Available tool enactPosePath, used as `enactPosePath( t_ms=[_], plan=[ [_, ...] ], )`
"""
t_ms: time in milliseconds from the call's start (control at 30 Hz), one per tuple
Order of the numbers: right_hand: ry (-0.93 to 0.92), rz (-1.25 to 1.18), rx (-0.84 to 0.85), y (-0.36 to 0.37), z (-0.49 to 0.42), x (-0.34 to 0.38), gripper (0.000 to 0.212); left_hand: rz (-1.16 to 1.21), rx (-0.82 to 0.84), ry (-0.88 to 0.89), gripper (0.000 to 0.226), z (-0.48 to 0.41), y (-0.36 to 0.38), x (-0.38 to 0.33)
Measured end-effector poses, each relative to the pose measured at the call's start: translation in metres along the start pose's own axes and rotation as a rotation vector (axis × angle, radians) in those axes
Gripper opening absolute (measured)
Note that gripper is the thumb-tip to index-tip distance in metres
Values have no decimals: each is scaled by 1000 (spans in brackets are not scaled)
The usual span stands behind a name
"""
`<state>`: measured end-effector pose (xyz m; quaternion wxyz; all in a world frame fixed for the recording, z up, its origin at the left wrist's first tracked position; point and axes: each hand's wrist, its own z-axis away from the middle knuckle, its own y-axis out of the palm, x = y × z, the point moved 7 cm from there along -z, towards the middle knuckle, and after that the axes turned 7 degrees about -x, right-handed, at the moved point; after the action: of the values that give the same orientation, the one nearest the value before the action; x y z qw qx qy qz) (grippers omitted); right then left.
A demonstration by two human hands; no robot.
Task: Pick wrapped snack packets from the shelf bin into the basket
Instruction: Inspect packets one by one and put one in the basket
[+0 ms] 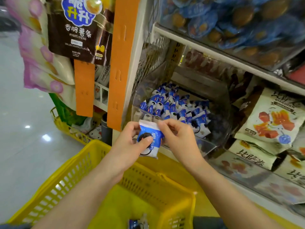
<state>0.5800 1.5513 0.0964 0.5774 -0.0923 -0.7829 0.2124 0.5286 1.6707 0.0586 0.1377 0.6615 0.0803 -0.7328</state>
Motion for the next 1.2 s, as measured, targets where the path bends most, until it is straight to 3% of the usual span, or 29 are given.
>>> enactPosePath(
  t_ms=[133, 300, 433, 733, 900, 1000, 1067, 1200],
  plan=[
    [45, -4, -18, 1, 7, -10, 22, -152, 22, 44, 30, 4, 0, 5],
    [-67, 87, 3, 3, 11, -5, 18, -26, -32, -6, 9, 11, 1, 10],
    [-101, 82, 70, 15, 20, -5, 14, 18, -134, 13, 17, 9, -6, 14],
    [-401, 359, 10, 12, 25, 14, 8, 44, -125, -40, 17, 4, -4, 16],
    [-126, 71, -62, -3, 15, -4, 4, 3, -111, -165, 16, 0, -7, 25],
    [10, -46, -91, -6, 13, -14, 9, 113, -163, -187, 27, -2, -12, 25],
    [67, -100, -68, -4, 14, -18, 11, 190, -243, -142, 27, -4, -19, 21],
    [230, -85, 117, 13, 20, -29, 22, 159, -343, 16, 4, -6, -33, 12]
  ],
)
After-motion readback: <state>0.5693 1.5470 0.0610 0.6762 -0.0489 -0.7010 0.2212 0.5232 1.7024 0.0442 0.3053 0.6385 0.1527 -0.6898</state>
